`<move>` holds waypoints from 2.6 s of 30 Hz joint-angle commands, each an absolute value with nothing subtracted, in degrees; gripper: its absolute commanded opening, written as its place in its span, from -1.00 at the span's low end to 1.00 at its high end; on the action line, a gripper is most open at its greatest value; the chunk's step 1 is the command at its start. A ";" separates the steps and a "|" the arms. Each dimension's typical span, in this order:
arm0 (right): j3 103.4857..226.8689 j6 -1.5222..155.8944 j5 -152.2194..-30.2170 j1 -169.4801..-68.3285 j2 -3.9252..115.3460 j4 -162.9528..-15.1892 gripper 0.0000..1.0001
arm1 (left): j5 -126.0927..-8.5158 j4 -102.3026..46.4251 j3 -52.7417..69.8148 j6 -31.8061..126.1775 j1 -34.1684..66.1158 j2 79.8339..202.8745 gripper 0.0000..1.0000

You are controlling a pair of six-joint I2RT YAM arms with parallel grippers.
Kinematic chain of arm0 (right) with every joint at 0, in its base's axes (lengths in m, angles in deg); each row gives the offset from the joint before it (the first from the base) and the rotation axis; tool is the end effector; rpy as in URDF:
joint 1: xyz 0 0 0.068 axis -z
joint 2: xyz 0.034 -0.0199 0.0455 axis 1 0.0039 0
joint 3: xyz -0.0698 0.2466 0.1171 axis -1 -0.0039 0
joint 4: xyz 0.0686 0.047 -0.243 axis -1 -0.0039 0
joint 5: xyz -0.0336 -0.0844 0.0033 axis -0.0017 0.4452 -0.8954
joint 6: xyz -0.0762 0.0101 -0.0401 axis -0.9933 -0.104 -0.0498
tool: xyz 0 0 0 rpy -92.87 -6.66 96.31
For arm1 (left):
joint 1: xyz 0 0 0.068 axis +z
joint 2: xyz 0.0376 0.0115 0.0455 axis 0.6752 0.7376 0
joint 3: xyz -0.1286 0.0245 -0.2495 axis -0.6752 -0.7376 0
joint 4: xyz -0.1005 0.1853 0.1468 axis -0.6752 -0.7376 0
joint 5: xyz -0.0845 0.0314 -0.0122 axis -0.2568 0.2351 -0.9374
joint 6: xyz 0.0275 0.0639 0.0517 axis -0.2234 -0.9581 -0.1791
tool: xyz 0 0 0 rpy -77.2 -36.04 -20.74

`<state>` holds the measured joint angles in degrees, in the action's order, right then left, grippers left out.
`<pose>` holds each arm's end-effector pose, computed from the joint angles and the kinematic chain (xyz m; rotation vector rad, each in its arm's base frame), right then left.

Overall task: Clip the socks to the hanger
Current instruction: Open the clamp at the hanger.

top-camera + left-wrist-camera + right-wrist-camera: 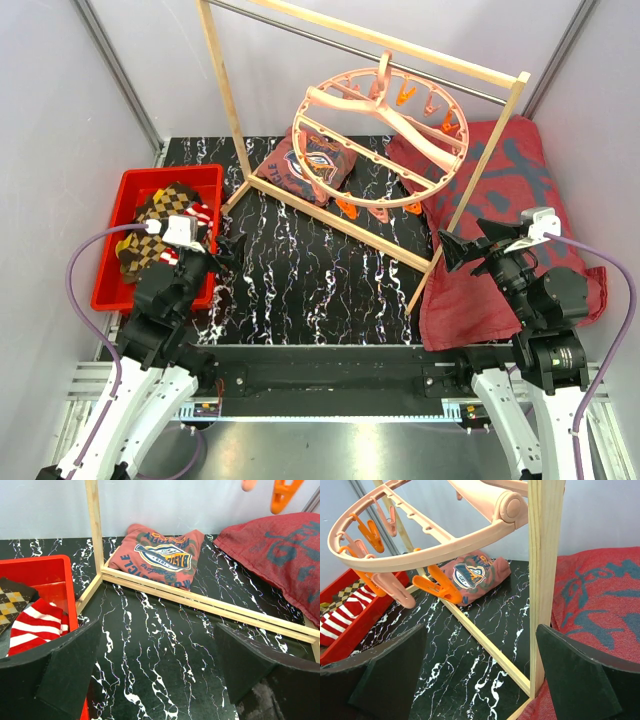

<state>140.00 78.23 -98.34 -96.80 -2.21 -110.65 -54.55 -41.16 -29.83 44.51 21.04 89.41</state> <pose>0.0990 0.0318 0.3976 -0.1991 1.4839 0.4003 0.1374 -0.0474 0.3225 0.1125 1.5913 -0.3511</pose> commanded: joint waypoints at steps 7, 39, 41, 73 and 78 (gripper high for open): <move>142.36 75.39 -103.17 -97.07 -0.77 -111.41 0.99 | -55.35 -39.89 -27.42 44.83 20.85 89.24 0.98; 155.20 77.31 -121.11 -99.44 22.09 -108.43 0.99 | -55.97 -39.89 -27.60 45.19 20.85 85.99 0.98; 155.37 77.14 -119.71 -100.58 22.79 -107.72 1.00 | -55.97 -39.80 -27.68 45.19 20.85 86.07 0.98; 149.31 69.07 -83.94 -123.78 21.91 -100.52 0.75 | -56.67 -39.89 -27.60 45.45 20.94 86.16 0.98; 148.34 66.95 -74.97 -129.06 22.18 -98.33 0.75 | -56.58 -39.97 -27.60 45.54 20.94 86.08 0.98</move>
